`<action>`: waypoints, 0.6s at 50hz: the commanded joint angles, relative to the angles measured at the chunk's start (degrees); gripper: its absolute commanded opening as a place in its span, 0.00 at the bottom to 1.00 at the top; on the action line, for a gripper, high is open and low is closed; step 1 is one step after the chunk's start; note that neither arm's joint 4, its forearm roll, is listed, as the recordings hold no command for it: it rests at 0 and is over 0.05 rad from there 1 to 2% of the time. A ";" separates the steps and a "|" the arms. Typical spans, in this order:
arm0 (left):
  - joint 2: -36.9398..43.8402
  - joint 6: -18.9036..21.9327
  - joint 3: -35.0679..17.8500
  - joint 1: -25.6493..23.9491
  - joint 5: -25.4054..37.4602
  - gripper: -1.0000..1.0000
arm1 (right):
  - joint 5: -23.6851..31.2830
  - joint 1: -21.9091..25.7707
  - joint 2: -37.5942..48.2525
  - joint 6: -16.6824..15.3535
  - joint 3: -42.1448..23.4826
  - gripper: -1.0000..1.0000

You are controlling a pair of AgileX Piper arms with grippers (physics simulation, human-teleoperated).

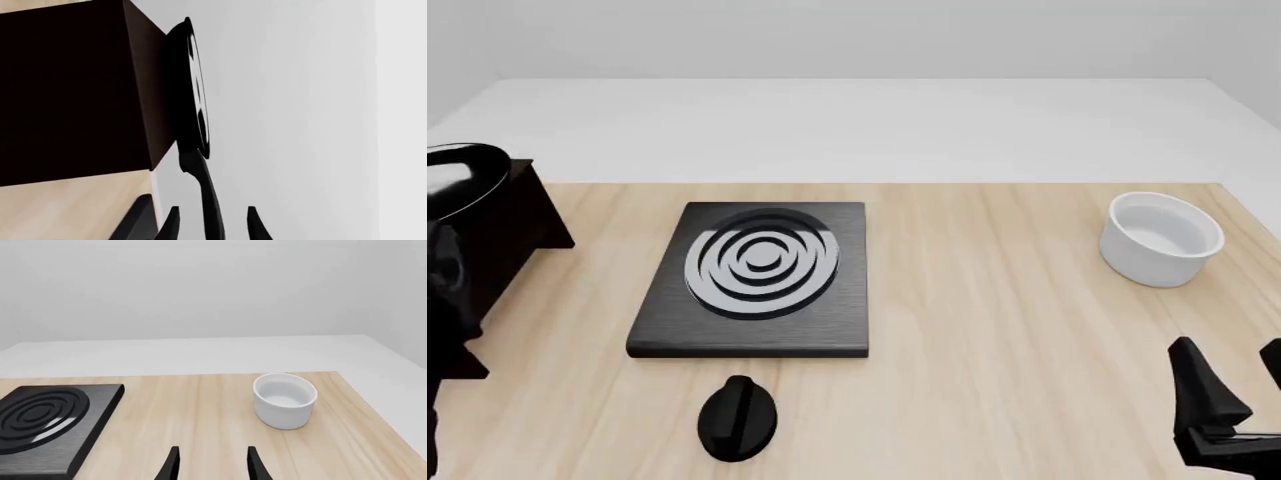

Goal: Put the frying pan on top of the cabinet.

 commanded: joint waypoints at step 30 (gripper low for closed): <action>-10.70 1.67 3.21 1.47 7.41 1.00 | -0.02 0.41 0.00 -0.95 -0.07 1.00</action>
